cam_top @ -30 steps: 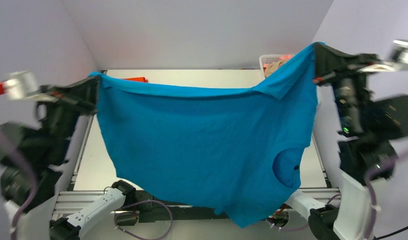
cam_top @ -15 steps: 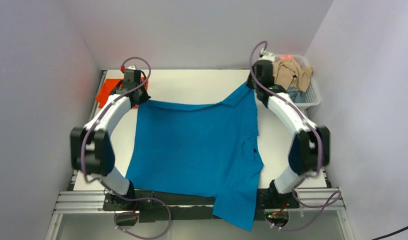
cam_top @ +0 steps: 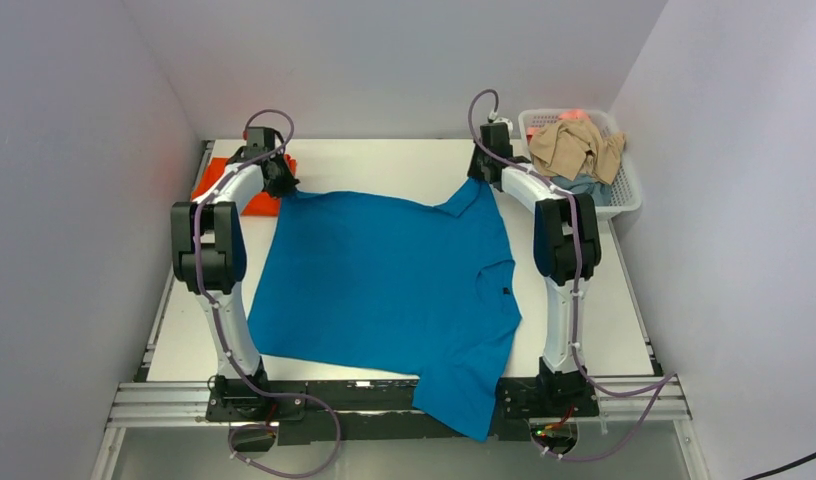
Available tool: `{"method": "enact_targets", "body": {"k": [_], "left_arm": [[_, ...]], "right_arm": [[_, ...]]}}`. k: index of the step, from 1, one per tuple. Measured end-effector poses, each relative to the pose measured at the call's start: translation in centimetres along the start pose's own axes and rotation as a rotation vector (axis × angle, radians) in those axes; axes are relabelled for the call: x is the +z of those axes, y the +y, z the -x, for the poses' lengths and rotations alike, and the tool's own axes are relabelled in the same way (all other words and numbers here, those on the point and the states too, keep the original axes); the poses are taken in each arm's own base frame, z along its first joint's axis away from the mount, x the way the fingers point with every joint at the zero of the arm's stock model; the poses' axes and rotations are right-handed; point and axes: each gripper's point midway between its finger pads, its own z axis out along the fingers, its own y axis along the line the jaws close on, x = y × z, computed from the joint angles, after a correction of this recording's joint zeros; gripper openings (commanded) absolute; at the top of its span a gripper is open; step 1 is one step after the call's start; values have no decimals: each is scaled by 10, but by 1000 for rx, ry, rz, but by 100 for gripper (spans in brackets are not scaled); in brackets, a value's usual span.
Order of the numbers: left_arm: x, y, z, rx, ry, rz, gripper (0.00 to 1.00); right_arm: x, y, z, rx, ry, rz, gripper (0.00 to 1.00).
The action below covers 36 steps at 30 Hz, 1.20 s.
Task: Fold and stack the t-shirts
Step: Fold the flattened tshirt in 1/3 of the way
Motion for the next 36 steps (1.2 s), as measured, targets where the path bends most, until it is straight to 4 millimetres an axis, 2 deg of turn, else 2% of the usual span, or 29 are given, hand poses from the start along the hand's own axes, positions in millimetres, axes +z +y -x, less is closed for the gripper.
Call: {"method": "enact_targets", "body": {"k": [3,9,13,16,22,28,36], "left_arm": [[-1,5,4,-13,-1,-4,0],[-2,11,5,-25,13,-12,0],[-8,15,-2,-28,21,-19,0],[-23,20,-15,-24,33,-17,0],[-50,20,-18,-9,9,-29,0],[-67,29,-37,-1,22,-19,0],[-72,46,-48,27,54,41,0]], "right_arm": [[-4,5,15,6,-33,12,0],[-21,-1,6,6,9,-3,0],[-53,-5,-6,20,65,3,0],[-84,-6,-16,39,93,25,0],[-138,-9,-37,81,150,53,0],[-189,-20,-69,132,209,53,0],[-230,-17,-111,160,306,98,0]]}}
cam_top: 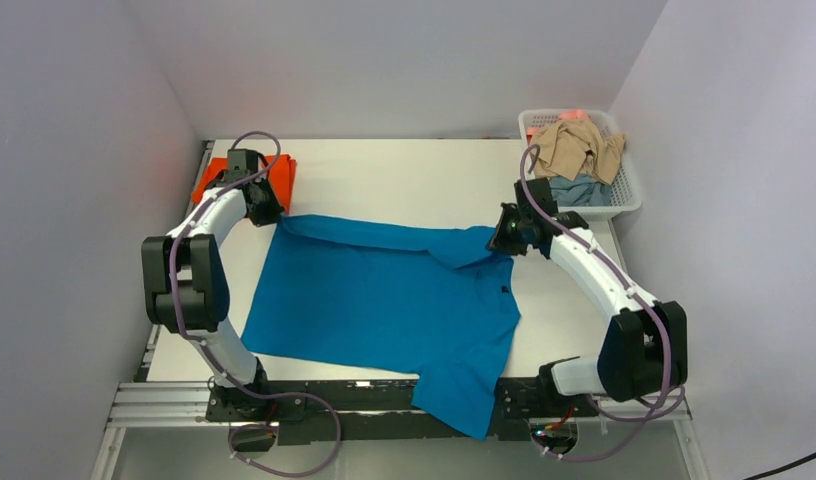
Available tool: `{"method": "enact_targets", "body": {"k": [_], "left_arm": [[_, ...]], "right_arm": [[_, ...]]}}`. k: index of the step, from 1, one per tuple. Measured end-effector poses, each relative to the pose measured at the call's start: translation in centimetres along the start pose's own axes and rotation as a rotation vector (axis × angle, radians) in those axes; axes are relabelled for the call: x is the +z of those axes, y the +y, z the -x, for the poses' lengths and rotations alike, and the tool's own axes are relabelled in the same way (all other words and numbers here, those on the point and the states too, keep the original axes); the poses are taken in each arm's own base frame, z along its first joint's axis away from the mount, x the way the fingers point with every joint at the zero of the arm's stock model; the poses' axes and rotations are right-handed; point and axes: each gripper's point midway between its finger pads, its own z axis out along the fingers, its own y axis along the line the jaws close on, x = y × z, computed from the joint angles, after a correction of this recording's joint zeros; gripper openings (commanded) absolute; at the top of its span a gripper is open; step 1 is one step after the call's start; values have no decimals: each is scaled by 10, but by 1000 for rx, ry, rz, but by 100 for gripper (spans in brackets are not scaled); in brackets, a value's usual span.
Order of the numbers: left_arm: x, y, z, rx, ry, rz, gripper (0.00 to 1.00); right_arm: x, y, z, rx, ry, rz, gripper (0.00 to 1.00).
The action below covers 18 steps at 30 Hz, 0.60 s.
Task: Fold and stack the t-shirts
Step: Fold the flattened tshirt in 1/3 of the way
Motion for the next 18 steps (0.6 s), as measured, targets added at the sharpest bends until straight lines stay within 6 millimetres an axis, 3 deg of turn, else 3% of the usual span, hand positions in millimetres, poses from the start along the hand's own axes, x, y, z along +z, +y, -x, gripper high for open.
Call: {"method": "enact_targets", "body": {"k": [8,10,12,14,16,18], "left_arm": [[-2,16,-7,10,36,47,0],[-3,19,-10,15,47,56,0],[-3,23,-13,19,58,73,11],[-4,26,-15,23,64,88,29],[-5,29,-16,28,70,103,44],[-6,33,-18,28,77,123,71]], "right_arm": [[-10,-16,-76,83,119,-28,2],[-10,-20,-90,96,131,-40,11],[-8,-26,-103,101,146,-57,26],[-6,-30,-112,94,165,-67,36],[-4,-33,-121,71,187,-70,53],[-5,-33,-123,34,196,-60,72]]}}
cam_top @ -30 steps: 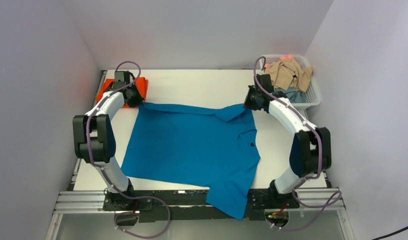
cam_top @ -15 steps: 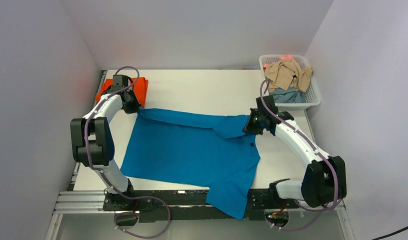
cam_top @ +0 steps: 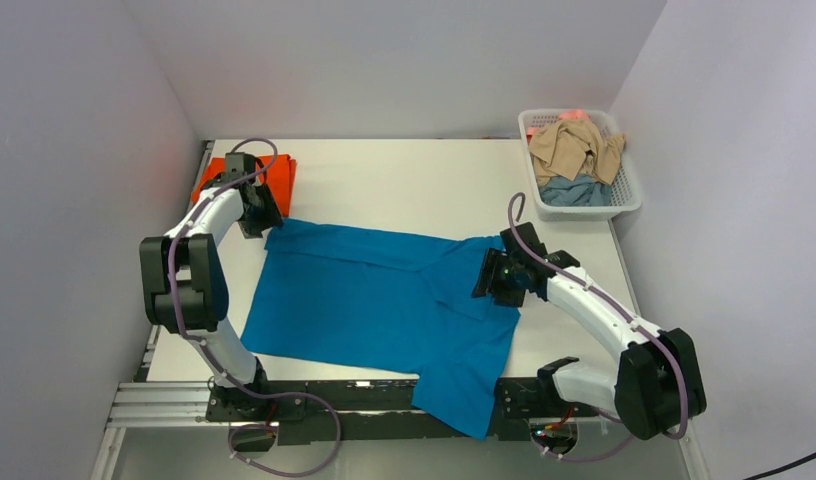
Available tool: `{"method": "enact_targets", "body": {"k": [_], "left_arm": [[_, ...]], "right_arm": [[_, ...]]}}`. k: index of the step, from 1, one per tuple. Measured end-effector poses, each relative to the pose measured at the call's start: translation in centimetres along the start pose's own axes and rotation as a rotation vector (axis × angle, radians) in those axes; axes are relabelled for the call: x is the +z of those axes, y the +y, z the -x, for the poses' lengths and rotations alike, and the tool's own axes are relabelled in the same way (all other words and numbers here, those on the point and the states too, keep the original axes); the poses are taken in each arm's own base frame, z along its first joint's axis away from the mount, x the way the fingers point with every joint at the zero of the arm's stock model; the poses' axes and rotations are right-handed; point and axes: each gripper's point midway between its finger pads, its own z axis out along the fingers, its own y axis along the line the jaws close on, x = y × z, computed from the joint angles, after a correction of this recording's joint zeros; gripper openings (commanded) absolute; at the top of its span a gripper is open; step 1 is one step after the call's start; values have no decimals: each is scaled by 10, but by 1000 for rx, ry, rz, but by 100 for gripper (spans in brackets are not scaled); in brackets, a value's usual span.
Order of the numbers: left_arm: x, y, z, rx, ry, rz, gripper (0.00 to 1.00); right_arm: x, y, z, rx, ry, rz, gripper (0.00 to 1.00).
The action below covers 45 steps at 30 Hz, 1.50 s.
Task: Fold and stack the t-shirts
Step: Fold the flattened tshirt in 1/3 of the way, then grab the side of the flattened tshirt closest away from the robot with both arms
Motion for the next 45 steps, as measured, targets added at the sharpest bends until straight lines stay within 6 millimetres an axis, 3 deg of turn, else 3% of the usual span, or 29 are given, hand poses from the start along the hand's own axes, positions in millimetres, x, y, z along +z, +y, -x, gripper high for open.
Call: {"method": "enact_targets", "body": {"k": [2,3,7,10,13,16,19,25,40,45], "left_arm": [[-1,4,-2,10,10,16,96],[-3,5,-1,5,12,23,99],[-10,-1,4,-4,-1,-4,99],[-17,-16,9,-11,-20,-82,99],[-20,-39,15,-2,-37,-190,99],[-14,-61,12,15,-18,-276,99],[6,-72,4,26,30,-306,99],[46,-63,-20,6,131,-257,99],[58,-65,6,-127,114,-217,100],[66,-72,20,-171,103,-221,99]], "right_arm": [[-3,2,3,-44,-6,9,93],[-5,3,7,-62,-17,9,99],[-18,20,41,-114,-127,29,100],[-19,37,66,-123,-199,66,100],[-3,53,88,-130,-223,89,100],[26,62,110,-127,-214,78,100],[53,59,126,-106,-196,56,100],[95,32,135,-44,-137,8,100],[126,30,244,15,-246,23,100],[136,35,269,-21,-269,12,100]]}}
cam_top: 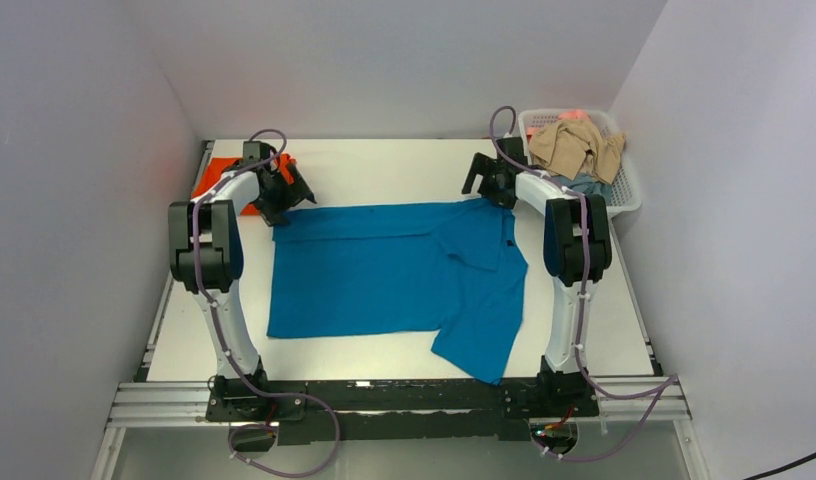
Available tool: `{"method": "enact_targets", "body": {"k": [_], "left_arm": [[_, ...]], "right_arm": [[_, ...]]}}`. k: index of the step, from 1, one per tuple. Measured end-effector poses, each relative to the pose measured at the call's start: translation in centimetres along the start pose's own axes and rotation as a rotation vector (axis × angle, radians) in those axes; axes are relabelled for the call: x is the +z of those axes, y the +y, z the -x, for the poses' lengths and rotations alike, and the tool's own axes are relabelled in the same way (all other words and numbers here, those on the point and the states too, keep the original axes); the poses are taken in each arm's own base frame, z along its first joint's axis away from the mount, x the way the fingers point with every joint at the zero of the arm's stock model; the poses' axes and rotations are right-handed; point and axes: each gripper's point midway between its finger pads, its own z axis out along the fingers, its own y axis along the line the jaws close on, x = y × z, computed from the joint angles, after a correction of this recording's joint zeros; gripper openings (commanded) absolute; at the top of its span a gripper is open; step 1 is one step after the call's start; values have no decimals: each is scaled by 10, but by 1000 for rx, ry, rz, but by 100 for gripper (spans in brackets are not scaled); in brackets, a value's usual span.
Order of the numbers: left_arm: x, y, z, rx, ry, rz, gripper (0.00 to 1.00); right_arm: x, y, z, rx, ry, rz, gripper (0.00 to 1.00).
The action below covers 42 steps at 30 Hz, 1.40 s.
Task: Fold and stack the t-shirts
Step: Grab the side of the flattened tshirt closest away from the robot with both arms
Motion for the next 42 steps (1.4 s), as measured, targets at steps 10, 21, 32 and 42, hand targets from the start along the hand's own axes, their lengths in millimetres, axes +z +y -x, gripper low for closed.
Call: {"method": "enact_targets", "body": {"k": [10,21,32,42], "left_arm": [[-1,-7,17,-8,-40,5,99],[-153,-7,-30,65,-306,21,99],[-156,112,-182,-75,-157,250,99],[-147,142,-223,-184,-126,280,60]], "right_arm": [[-6,0,9,-92,-11,-2,100],[-147,15,-11,-161,-169,16,100],[-179,-24,-91,-93,-168,31,100],[-183,-21,-85,-90,-203,42,100]]}}
